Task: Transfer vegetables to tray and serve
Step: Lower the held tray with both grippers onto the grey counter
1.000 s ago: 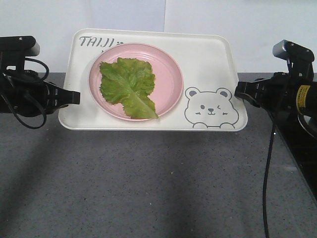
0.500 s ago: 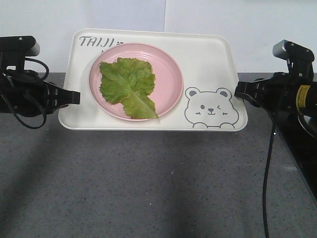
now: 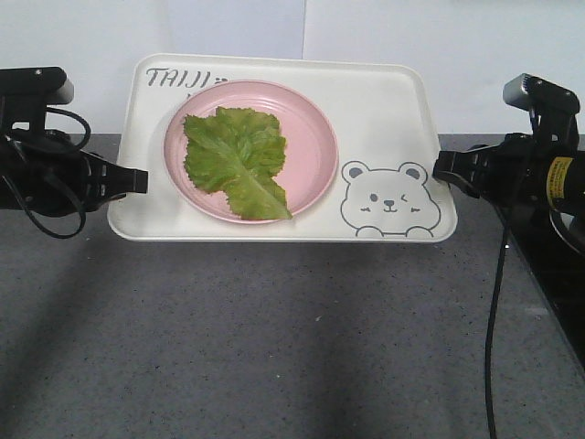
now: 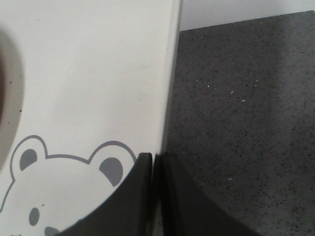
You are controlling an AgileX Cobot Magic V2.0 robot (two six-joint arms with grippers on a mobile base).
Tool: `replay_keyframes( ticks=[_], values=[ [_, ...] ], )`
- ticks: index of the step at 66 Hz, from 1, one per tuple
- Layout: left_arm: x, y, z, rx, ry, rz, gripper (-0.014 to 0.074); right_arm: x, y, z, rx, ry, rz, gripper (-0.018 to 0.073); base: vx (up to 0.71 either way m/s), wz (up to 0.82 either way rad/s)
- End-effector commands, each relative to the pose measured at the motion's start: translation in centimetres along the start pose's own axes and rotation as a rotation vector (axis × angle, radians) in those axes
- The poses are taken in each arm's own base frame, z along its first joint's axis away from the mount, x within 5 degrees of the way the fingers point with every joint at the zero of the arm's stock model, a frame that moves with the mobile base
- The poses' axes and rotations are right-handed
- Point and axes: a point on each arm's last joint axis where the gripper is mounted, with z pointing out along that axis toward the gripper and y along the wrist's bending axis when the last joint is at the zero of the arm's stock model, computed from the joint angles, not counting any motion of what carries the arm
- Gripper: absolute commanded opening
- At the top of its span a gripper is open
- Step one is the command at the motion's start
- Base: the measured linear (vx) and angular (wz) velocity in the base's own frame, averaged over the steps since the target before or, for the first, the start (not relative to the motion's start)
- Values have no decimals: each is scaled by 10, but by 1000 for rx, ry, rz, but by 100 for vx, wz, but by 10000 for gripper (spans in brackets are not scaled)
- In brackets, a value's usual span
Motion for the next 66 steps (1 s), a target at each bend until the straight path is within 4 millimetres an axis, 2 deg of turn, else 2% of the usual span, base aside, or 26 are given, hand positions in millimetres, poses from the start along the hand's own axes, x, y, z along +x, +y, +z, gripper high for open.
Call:
replay_keyframes(
  ticks=[1, 24, 43, 54, 55, 56, 66],
  values=[
    [-11, -16, -12, 73, -84, -19, -6, -8, 38, -13, -235, 24, -67, -3, 0, 0],
    [0, -7, 8, -10, 45, 7, -6, 4, 34, 2, -282, 94, -37, -3, 0, 0],
    [6, -2, 24, -42, 116, 35, -6, 25, 48, 32, -307, 175, -74, -3, 0, 0],
    [10, 0, 34, -55, 154, 43, -6, 31, 49, 42, -279, 188, -73, -3, 0, 0],
    [11, 1, 36, -56, 158, 45, -6, 31, 48, 42, -279, 189, -72, -3, 0, 0],
    [14, 3, 45, -65, 186, 48, -6, 34, 46, 46, -277, 203, -63, -3, 0, 0],
    [19, 5, 58, -74, 230, 52, -6, 38, 43, 51, -282, 222, -52, -3, 0, 0]
  ],
)
